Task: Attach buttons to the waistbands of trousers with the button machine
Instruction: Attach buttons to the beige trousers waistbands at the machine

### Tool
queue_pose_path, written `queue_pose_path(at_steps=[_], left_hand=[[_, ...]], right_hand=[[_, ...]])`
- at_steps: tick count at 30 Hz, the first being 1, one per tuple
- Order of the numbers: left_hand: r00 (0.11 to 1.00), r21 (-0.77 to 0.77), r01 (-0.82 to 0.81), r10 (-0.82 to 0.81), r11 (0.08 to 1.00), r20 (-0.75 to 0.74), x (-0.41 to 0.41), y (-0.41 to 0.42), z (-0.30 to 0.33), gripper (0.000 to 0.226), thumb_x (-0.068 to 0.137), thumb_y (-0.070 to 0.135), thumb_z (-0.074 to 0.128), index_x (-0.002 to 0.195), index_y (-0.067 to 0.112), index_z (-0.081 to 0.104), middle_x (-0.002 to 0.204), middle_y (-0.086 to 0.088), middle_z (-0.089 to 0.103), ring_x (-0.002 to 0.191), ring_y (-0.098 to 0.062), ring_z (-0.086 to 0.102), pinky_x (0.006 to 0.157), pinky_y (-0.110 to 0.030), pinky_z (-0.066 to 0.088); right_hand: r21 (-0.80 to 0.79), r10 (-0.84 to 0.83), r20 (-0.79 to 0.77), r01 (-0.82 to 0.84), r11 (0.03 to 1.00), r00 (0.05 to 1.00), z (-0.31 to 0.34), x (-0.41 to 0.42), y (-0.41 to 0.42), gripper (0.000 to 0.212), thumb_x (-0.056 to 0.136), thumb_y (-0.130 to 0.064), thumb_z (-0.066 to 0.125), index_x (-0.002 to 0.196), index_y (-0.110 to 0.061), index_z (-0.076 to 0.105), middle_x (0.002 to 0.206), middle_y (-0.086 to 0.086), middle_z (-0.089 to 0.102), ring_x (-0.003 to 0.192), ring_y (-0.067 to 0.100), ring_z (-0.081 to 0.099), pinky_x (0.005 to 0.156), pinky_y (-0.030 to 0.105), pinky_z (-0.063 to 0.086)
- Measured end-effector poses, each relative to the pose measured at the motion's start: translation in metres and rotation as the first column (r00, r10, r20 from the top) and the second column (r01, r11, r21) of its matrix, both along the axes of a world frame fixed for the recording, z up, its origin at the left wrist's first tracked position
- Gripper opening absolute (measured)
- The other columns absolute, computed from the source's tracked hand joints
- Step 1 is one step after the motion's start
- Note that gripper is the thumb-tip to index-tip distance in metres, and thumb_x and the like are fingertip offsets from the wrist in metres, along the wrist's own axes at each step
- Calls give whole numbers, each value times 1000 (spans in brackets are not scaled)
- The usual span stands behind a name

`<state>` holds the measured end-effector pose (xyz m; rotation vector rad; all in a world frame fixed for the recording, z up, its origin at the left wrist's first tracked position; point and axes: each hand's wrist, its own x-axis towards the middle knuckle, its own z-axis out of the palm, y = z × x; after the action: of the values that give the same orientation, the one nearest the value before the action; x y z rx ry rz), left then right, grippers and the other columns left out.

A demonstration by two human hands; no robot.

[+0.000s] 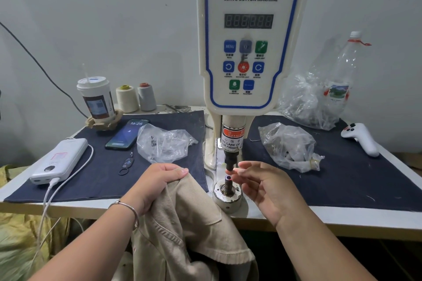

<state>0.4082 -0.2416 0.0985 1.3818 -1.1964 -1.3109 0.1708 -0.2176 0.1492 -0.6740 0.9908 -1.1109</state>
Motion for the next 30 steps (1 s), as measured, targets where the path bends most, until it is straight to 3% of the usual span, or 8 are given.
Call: queue_pose_path(at_steps=[11,15,17,19,20,24,27,30], left_hand=[[1000,-7,-3,3,1000,2,0,-1,-1,19,88,20,68,75,7,75,74,-11,70,69,-18,65,66,-23,50],[1000,-9,-2,2,1000,20,0,0,0,20,89,21,69,74,10,76,75,-9,71,70,-16,66,68,-23,50],[1000,-10,5,-5,1000,11,0,1,1,21,89,21,69,72,11,75,74,-7,71,69,-15,66,68,-23,50],[1000,-14,14,-14,1000,-3,1,1,1,22,89,21,69,70,12,73,72,-6,69,68,-14,64,66,-22,49],[1000,-13,15,-15,1000,-9,2,1,1,21,89,22,69,71,11,73,72,-6,69,68,-14,64,66,-21,49],[998,-23,19,-21,1000,-64,8,1,1,20,88,18,69,80,1,73,77,-12,68,73,-19,62,67,-24,50],[996,-57,21,-26,998,-80,9,0,-2,25,84,2,61,62,11,70,66,-5,63,66,-16,56,56,-18,45],[994,-62,5,-11,998,-104,8,-1,-5,24,85,-1,60,73,12,77,76,-5,69,74,-16,61,70,-23,49]], right_hand=[[6,-22,-10,22,1000,1000,7,0,2,21,82,16,54,87,-3,63,81,24,72,49,14,66,39,15,46],[-17,-42,31,43,999,999,8,-2,10,20,82,10,52,92,-3,64,87,22,73,57,18,69,42,17,47],[-141,-165,-98,150,979,981,-1,0,23,19,84,7,52,88,-6,66,84,18,74,58,20,68,45,22,49],[-389,-378,-352,234,891,856,-14,12,40,27,84,6,57,76,-17,66,76,8,74,55,15,64,50,28,48],[-495,-434,-408,204,844,803,-19,23,47,29,82,7,58,74,-20,65,73,4,73,54,12,62,52,29,49],[-679,-392,-537,-107,726,747,-21,80,32,26,82,-3,65,81,-29,62,72,-7,67,62,11,60,59,26,51],[-638,-367,-700,-305,707,612,-5,127,-20,18,81,-6,62,84,-23,63,68,-6,60,68,14,58,67,30,49],[-420,-287,-900,-484,768,327,2,168,-79,24,86,-9,52,94,-26,67,91,0,65,88,23,61,74,32,50]])
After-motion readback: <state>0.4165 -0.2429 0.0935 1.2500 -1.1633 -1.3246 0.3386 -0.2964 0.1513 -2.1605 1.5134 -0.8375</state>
